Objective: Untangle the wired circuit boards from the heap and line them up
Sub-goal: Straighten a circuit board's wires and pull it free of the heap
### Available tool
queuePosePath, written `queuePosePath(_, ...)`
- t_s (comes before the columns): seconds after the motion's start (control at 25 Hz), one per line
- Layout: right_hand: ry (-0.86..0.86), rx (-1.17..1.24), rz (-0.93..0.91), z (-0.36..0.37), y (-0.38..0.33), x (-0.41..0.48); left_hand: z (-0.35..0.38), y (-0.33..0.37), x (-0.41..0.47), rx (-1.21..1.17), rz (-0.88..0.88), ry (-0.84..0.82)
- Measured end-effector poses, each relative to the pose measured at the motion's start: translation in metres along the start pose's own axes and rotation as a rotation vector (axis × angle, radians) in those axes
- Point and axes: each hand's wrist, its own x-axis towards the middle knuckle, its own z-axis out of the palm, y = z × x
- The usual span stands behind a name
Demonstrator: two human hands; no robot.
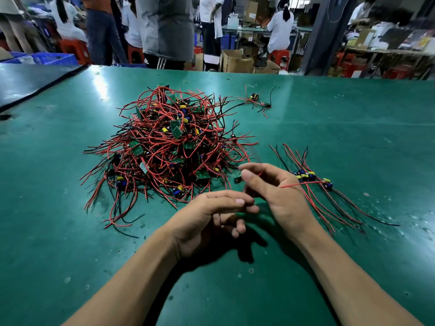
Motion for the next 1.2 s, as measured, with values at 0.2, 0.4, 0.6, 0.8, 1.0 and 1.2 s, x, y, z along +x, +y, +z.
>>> queuePosePath(0.2, 0.021, 0.337, 0.225, -0.005, -0.016, 0.001, 0.004, 0.001, 0.005, -0.036, -0.055, 0.097)
queuePosePath(0.4, -0.121, 0.173, 0.407, 0.000, -0.011, -0.005, 0.004, 0.003, 0.005, 0.016, -0.068, 0.029)
queuePosePath(0.6, -0.074, 0.320, 0.464, -0.004, -0.006, 0.001, 0.004, -0.001, 0.004, -0.052, 0.015, 0.031)
queuePosePath(0.8, -0.071, 0.503, 0.422, -0.013, -0.007, 0.003, 0.004, 0.001, 0.004, -0.039, 0.037, 0.063)
queuePosePath(1.0, -0.060, 0.563, 0.375, -0.014, -0.009, 0.004, 0.005, 0.000, 0.001, -0.058, 0.027, 0.044)
queuePosePath(1.2, -0.071, 0.499, 0.430, -0.014, -0.011, 0.003, 0.003, -0.002, 0.000, 0.027, 0.000, -0.041)
